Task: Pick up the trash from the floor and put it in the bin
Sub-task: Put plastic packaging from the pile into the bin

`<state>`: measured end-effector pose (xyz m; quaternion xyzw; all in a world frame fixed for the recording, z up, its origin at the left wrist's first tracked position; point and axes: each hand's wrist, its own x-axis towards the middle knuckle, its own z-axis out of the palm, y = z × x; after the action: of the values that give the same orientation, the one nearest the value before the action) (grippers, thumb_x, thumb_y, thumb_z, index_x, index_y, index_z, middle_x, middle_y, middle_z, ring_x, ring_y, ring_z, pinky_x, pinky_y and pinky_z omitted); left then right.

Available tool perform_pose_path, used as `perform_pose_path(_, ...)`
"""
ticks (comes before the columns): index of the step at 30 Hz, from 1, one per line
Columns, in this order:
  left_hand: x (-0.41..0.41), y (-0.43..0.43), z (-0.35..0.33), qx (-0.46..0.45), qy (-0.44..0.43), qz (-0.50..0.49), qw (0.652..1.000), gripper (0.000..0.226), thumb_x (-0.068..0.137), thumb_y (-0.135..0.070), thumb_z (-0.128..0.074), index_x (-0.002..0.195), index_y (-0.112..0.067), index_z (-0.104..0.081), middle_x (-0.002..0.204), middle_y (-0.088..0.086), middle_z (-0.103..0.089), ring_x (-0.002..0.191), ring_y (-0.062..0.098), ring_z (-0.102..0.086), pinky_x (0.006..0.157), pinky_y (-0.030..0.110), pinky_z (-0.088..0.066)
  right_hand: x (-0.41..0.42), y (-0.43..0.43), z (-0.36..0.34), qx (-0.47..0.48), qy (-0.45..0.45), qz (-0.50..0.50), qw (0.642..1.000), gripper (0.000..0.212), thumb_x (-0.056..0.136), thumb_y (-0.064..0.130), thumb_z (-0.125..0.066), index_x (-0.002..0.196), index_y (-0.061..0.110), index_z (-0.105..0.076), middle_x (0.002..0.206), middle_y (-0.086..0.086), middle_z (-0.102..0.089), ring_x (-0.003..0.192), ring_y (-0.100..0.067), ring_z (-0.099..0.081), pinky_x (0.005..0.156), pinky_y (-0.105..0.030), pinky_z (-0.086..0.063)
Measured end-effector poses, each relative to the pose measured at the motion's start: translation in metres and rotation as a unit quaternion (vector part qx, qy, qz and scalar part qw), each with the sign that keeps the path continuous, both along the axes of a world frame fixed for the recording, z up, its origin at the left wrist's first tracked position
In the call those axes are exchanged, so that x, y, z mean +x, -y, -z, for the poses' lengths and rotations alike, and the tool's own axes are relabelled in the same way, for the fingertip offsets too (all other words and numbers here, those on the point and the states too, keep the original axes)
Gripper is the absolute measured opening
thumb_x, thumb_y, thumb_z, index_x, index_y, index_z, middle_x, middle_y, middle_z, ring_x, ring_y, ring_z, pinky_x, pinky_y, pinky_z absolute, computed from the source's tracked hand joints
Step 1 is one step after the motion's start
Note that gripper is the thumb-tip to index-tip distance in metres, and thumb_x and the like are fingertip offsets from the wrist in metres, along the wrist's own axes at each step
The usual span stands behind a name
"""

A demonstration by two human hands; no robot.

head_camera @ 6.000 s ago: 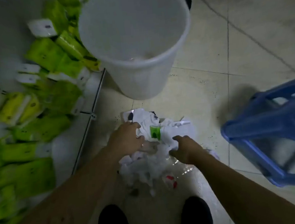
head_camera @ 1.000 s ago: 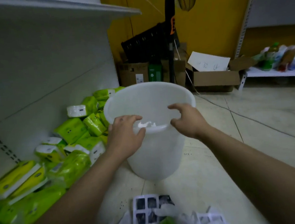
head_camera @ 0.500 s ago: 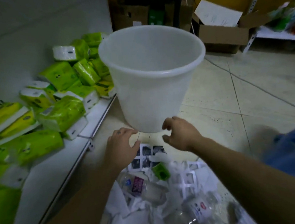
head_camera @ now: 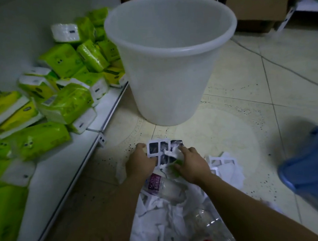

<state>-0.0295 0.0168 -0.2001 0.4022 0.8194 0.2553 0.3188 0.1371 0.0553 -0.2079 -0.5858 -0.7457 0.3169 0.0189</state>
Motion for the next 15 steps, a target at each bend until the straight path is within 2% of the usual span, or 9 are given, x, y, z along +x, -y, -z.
perform_pose_path(3, 0.0, 0.0, -0.003, 0.019, -0.031, 0.015, 0.999, 0.009, 0.081, -0.015, -0.067, 0.081, -0.014, -0.058, 0.08, 0.006, -0.065, 0.066, 0.017, -0.055, 0.05, 0.02, -0.034, -0.001, -0.003, 0.0, -0.001, 0.032, -0.006, 0.999, 0.048, 0.087, 0.032, -0.06, 0.132, 0.019, -0.047, 0.123, -0.01, -0.053, 0.101, -0.026, -0.059, 0.087, -0.036, -0.05)
perform_pose_path(6, -0.003, 0.0, -0.008, 0.043, -0.021, 0.013, 0.999, 0.032, 0.083, -0.016, -0.065, 0.055, -0.016, -0.05, 0.057, -0.001, -0.058, 0.051, 0.007, -0.049, 0.044, 0.017, -0.029, -0.002, -0.003, 0.001, 0.014, 0.034, 0.018, 0.999, 0.028, 0.086, 0.017, -0.057, 0.114, 0.015, -0.063, 0.108, -0.009, -0.063, 0.087, -0.022, -0.061, 0.078, -0.031, -0.052)
perform_pose_path(8, -0.006, 0.0, -0.015, 0.049, -0.003, 0.01, 0.999, 0.032, 0.083, -0.017, -0.065, 0.055, -0.012, -0.052, 0.052, -0.002, -0.053, 0.049, 0.01, -0.05, 0.046, 0.019, -0.032, -0.003, -0.005, -0.003, 0.02, 0.0, 0.048, 0.999, 0.019, 0.089, 0.016, -0.054, 0.1, 0.012, -0.069, 0.096, -0.008, -0.068, 0.077, -0.021, -0.062, 0.07, -0.029, -0.053)
perform_pose_path(11, -0.012, -0.005, -0.03, 0.08, -0.012, 0.02, 0.997, 0.03, 0.081, -0.018, -0.068, 0.062, 0.002, -0.058, 0.052, 0.007, -0.049, 0.048, 0.014, -0.043, 0.051, 0.022, -0.032, -0.001, -0.014, -0.018, 0.028, -0.083, 0.13, 0.988, 0.018, 0.085, 0.016, -0.055, 0.089, 0.01, -0.071, 0.079, -0.007, -0.067, 0.07, -0.023, -0.06, 0.059, -0.025, -0.045)
perform_pose_path(13, -0.015, -0.011, -0.045, 0.106, -0.007, 0.035, 0.994, 0.03, 0.08, -0.021, -0.07, 0.06, 0.0, -0.059, 0.05, 0.004, -0.048, 0.047, 0.011, -0.041, 0.05, 0.022, -0.033, 0.0, -0.021, -0.031, 0.043, -0.13, 0.168, 0.976, 0.016, 0.083, 0.016, -0.056, 0.083, 0.009, -0.07, 0.074, -0.007, -0.066, 0.067, -0.023, -0.058, 0.054, -0.023, -0.04)
perform_pose_path(15, -0.017, -0.019, -0.065, 0.124, 0.009, 0.053, 0.991, 0.028, 0.078, -0.023, -0.072, 0.055, -0.013, -0.06, 0.046, -0.004, -0.049, 0.041, 0.002, -0.041, 0.045, 0.016, -0.034, 0.001, -0.03, -0.049, 0.065, -0.173, 0.182, 0.966, 0.014, 0.083, 0.017, -0.057, 0.079, 0.009, -0.068, 0.071, -0.006, -0.066, 0.066, -0.023, -0.059, 0.053, -0.023, -0.039)
